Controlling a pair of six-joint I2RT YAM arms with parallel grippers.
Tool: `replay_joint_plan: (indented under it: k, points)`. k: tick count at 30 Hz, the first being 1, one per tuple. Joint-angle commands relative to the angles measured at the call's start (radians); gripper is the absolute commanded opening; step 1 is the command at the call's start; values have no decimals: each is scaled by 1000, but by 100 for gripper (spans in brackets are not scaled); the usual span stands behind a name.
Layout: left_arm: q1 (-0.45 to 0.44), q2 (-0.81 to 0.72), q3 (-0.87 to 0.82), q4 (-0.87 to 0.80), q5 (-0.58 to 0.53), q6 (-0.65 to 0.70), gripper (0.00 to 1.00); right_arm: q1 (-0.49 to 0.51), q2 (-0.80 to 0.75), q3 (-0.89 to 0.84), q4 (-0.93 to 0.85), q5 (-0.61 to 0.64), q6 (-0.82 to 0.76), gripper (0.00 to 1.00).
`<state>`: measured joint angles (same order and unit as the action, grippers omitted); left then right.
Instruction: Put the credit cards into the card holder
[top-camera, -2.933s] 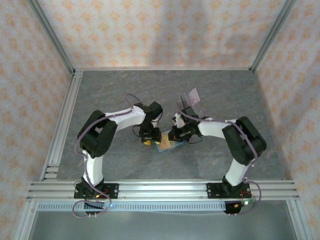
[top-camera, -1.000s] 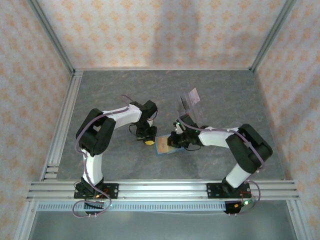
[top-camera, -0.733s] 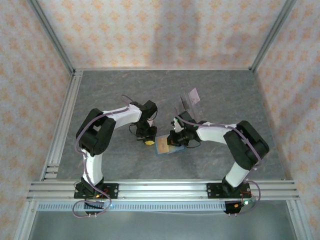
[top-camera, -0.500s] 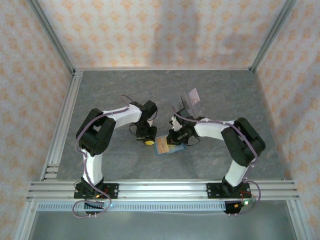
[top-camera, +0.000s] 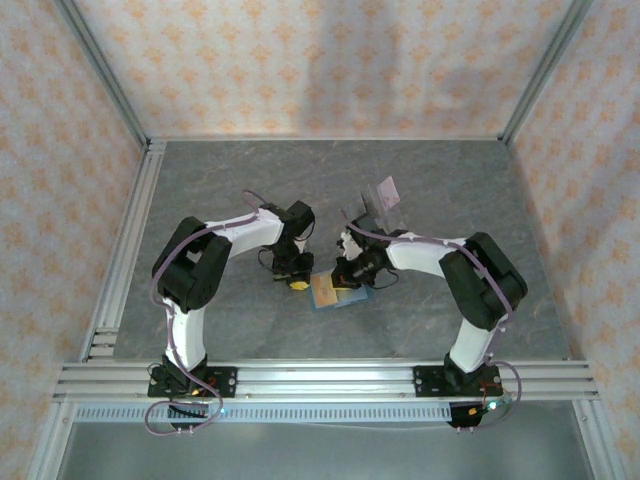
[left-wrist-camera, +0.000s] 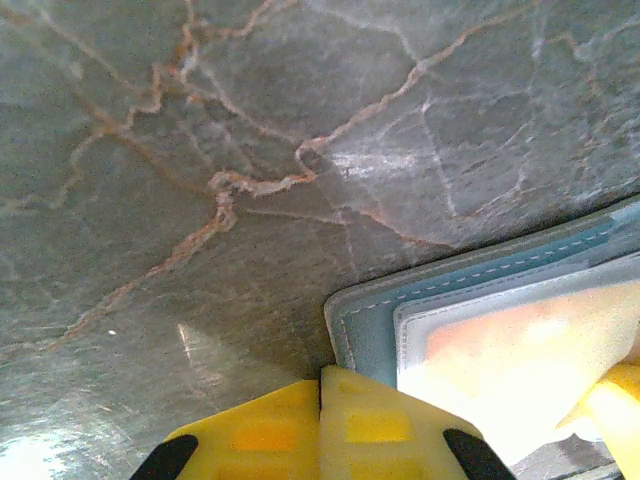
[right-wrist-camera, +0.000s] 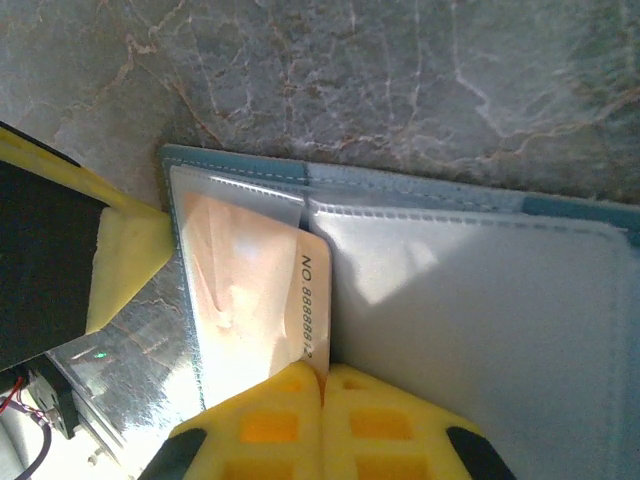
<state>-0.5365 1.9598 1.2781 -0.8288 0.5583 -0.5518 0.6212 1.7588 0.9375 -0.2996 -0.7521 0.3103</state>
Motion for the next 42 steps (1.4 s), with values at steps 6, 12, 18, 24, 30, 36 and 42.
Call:
replay_joint_plan:
  k: [6,12,18,24,30,36,42]
  points:
    - [-23,42,-22,13,-16,0,7,35,32,15,16,14,25,0]
    - [-25,37,-28,14,-17,-2,7,38,20,18,15,34,34,6]
    - [-26,25,-38,16,-20,0,7,18,-28,1,-16,74,43,22]
    - [-23,15,-51,19,-19,4,7,1,-83,9,-82,119,35,36]
    - [-15,7,-53,20,-12,8,7,-6,-109,45,-160,146,13,44]
    - [-7,-30,-41,6,2,12,8,-10,-209,213,-316,230,-36,44]
    - [-1,-94,-23,-14,30,12,9,-50,-188,470,-556,458,-130,43]
